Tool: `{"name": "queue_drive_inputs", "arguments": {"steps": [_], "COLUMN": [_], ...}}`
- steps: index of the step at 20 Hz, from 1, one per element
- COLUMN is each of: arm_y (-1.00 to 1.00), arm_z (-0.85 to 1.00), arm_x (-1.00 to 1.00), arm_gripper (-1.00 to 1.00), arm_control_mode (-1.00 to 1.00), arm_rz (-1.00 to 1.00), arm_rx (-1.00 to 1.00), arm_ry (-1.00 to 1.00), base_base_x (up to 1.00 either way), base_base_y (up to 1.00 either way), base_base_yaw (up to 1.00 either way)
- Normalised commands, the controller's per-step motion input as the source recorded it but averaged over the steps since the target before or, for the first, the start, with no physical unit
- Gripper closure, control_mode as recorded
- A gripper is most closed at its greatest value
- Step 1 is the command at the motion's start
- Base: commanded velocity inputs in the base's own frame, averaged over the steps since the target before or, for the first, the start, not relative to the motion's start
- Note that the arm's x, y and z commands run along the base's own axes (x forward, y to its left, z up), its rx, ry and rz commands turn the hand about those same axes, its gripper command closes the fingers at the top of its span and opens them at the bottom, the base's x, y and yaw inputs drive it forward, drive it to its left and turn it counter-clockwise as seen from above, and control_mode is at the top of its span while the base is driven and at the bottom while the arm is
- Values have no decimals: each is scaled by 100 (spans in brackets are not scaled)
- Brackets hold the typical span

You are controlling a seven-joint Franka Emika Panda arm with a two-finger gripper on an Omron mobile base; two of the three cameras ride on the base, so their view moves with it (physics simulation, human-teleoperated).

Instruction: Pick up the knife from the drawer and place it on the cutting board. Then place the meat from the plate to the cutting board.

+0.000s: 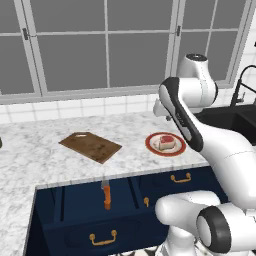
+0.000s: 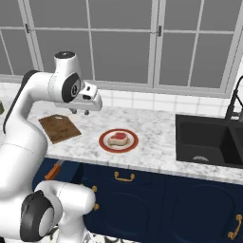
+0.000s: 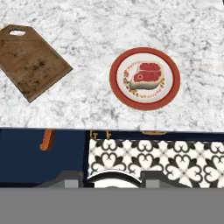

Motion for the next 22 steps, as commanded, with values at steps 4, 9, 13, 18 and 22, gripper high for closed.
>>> {"name": "queue_drive_inputs", "arguments": {"steps": [4,9,13,18,22], "arm_y": [18,55,78,80,81], "arm_z": [-19,-39,-43,-54,-53], "arm_x": [-11,-30,-14,-2,-23], "arm_gripper": [-100,-100,-100,-100,-100], "arm_control_mode": [-100,-100,-100,-100,-100], "arm_rz": [5,42,59,65,68], "arm_rx": [5,6,1,3,-7], "arm_ry": [0,6,15,26,15], "base_base_x": [0,0,0,0,0], "base_base_y": [0,0,0,0,0], "base_base_yaw": [0,0,0,0,0]}}
